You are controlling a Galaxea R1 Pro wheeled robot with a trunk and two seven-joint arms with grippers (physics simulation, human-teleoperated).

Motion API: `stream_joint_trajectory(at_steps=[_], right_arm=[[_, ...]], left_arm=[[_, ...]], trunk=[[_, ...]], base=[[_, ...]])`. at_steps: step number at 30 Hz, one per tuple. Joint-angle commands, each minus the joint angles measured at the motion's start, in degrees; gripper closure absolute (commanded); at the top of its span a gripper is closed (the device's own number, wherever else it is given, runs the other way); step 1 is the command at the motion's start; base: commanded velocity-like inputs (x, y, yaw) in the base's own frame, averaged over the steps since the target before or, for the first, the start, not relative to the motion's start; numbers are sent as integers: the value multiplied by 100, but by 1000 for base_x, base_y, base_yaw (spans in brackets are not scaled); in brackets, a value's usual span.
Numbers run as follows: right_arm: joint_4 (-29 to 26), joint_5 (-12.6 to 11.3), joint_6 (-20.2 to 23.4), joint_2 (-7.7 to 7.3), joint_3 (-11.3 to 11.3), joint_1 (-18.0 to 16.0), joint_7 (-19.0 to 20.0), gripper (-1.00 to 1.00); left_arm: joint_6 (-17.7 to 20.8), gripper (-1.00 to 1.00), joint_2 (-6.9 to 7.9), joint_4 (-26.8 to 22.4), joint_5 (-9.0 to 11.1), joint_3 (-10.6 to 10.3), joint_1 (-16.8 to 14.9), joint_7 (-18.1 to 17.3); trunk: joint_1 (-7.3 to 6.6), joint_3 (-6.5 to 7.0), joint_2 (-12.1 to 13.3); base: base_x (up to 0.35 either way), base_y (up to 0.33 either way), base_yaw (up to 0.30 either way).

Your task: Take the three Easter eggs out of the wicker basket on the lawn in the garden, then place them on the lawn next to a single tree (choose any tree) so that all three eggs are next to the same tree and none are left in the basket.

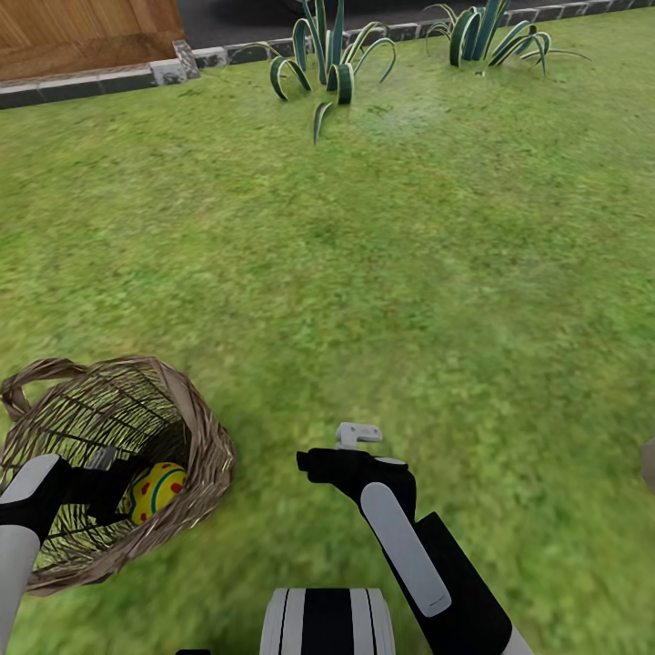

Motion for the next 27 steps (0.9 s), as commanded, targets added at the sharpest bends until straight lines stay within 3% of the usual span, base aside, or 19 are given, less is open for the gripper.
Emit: stream_joint_trajectory(at_steps=[1,9,14,27], right_arm=[[-5,-52,9,1,4,-4,-60,-100],[-5,-52,11,1,4,-4,-60,-100],[-5,-52,7,1,4,-4,-60,-100],[-6,-52,10,-8,4,-4,-60,-100]], left_arm=[[20,100,-5,138,17,17,3,50],[25,100,-4,82,17,17,6,34],[13,100,-4,-310,22,15,19,70],[95,100,5,-342,48,9,21,54]], trunk=[[1,-4,-1],[1,-4,-1],[1,-4,-1],[1,-4,-1]], base=[[0,0,0],[0,0,0],[0,0,0],[0,0,0]])
